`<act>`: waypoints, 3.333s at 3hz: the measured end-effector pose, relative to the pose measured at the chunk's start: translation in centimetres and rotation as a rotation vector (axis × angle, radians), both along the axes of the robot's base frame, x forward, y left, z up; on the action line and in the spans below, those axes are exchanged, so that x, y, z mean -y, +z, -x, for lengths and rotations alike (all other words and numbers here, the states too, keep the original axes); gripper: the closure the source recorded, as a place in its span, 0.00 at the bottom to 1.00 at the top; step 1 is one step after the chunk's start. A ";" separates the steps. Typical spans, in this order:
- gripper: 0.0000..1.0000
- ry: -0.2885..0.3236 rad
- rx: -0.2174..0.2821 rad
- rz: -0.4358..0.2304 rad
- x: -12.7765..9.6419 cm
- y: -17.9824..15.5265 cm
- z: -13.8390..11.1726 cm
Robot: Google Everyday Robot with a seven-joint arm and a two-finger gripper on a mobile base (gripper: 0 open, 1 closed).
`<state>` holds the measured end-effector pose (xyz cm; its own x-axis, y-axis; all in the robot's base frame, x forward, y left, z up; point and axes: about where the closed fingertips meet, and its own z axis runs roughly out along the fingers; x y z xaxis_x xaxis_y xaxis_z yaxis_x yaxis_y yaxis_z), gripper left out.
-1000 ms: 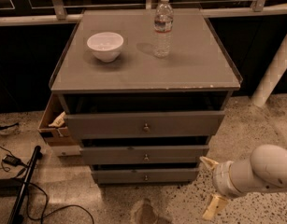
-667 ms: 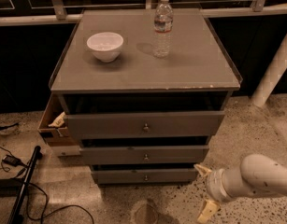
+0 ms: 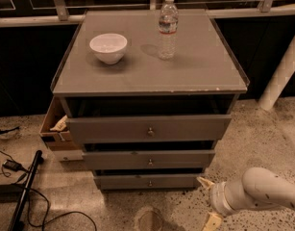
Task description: Open bottom drawer
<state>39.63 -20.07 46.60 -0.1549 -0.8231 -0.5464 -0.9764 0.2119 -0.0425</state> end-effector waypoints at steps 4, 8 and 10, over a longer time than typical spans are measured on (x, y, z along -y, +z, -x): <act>0.00 0.020 0.128 -0.063 0.3 -17.0 -8.3; 0.00 0.013 0.201 -0.089 0.2 -20.8 -10.8; 0.00 0.014 0.222 -0.085 -0.4 -22.7 -12.6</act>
Offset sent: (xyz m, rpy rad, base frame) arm 0.0626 -0.0018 -0.1365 0.0387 -0.2017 0.0456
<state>52.24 -19.68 23.86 -0.0121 -0.7740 -0.6330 -0.9480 0.2103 -0.2390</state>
